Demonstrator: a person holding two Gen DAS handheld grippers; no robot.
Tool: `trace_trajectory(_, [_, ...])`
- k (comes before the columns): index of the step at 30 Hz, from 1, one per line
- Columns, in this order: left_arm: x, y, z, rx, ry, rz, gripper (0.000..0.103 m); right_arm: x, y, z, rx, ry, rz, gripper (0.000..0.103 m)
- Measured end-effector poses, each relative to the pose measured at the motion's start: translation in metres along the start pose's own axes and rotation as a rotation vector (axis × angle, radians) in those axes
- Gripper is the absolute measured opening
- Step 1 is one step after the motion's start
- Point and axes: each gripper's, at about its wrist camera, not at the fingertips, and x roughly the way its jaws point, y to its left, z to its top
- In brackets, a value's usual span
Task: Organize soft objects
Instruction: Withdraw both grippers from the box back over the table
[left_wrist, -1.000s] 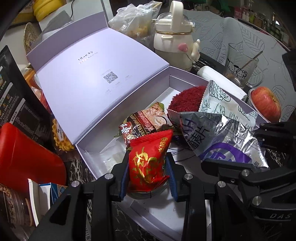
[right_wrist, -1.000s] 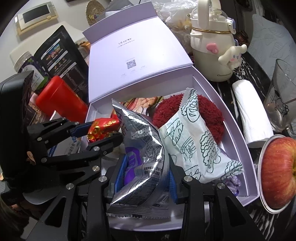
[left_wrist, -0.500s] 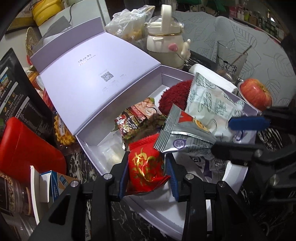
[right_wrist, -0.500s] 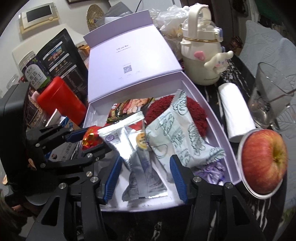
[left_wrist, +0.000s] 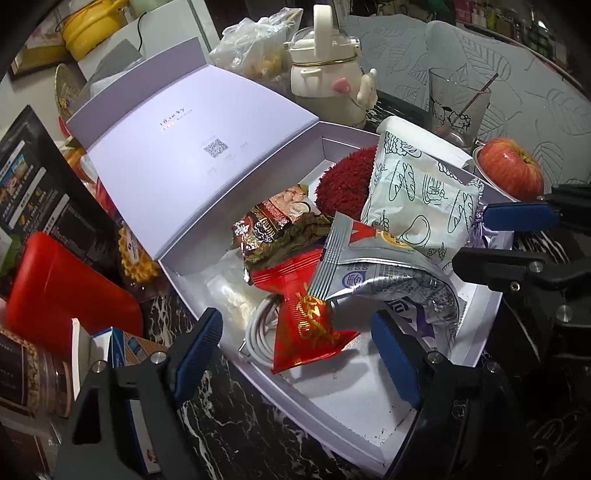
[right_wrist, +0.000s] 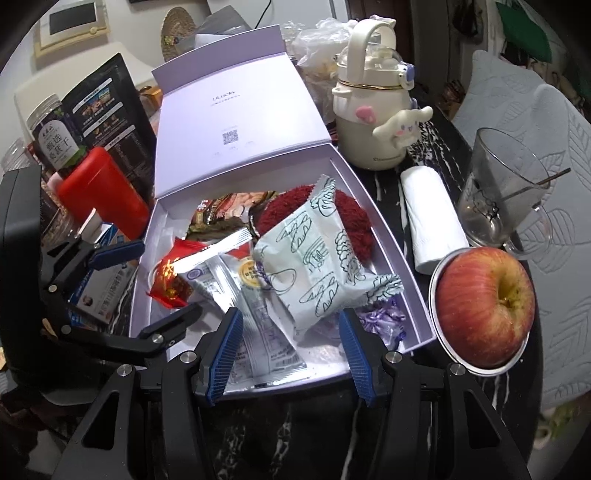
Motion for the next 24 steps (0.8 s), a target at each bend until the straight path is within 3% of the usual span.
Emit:
trace_trajectory(8, [-0.016,0.01,0.003,-0.038,-0.037,-0.004,0.083,-0.011,0.01,0.005,-0.03,-0.034,-0.01,0.054])
trace_trajectory(15, [-0.05,0.028,0.014,-0.085,-0.123,0.0,0.083,-0.043,0.029,0.019,-0.098,-0.135,-0.036,0.054])
trace_trajectory(24, [-0.112,0.042,0.02,-0.115,-0.254,0.032,0.083,-0.099,0.051,0.026,-0.152,-0.277,-0.061,0.065])
